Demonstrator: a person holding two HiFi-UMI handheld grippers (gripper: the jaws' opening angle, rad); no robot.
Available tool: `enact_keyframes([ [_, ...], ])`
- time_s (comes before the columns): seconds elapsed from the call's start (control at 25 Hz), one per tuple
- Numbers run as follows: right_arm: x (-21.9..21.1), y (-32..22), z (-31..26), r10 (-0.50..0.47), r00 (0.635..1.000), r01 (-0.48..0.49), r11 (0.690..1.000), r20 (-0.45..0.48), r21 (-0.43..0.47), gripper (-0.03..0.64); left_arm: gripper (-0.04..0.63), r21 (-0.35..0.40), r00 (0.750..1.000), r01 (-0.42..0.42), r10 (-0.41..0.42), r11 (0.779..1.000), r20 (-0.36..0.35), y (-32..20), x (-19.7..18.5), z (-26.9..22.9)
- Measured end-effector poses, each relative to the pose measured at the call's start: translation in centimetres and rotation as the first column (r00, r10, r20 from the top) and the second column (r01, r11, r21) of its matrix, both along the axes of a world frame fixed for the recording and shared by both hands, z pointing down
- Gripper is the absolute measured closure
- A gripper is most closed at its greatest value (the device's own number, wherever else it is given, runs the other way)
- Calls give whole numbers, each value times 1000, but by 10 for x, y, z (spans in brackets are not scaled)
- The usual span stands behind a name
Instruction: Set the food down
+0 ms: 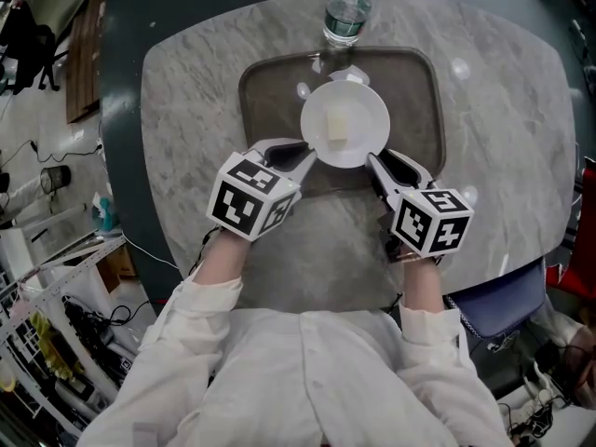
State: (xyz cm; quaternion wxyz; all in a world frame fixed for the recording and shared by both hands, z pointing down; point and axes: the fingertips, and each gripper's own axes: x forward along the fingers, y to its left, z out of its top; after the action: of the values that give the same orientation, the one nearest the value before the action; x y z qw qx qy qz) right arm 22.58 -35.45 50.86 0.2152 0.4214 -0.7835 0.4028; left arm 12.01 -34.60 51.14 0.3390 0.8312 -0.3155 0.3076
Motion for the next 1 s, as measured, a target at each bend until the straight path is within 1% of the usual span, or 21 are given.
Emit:
enact_keyframes([
  [0.04,0,0,1,-2,1000,2,1000,-8,1,521,535,0,1000,6,-6,1000,-7,0,0,-1],
  [0.16,1,0,2,3,1000,-3,1000,-15,1,509,535,7,1000,29,-29,1000,-12,-1,-1,-2],
  [0.36,4,-1,-4,16,1000,-16,1000,-8,21,506,535,35,998,64,-63,997,-15,-5,-9,-11],
  [0.48,4,0,-11,27,1000,-27,999,-2,39,506,535,50,997,71,-70,996,-18,-3,-14,-20],
  [0.68,1,8,-28,47,999,-47,996,-1,80,506,535,73,998,59,-56,996,-35,8,-20,-36],
  [0.88,-9,30,-56,72,997,-73,988,12,135,508,535,94,998,17,-12,995,-56,30,-25,-53],
  [1.0,-17,48,-77,82,996,-86,979,31,187,508,535,130,997,-2,13,992,-82,42,-27,-70],
])
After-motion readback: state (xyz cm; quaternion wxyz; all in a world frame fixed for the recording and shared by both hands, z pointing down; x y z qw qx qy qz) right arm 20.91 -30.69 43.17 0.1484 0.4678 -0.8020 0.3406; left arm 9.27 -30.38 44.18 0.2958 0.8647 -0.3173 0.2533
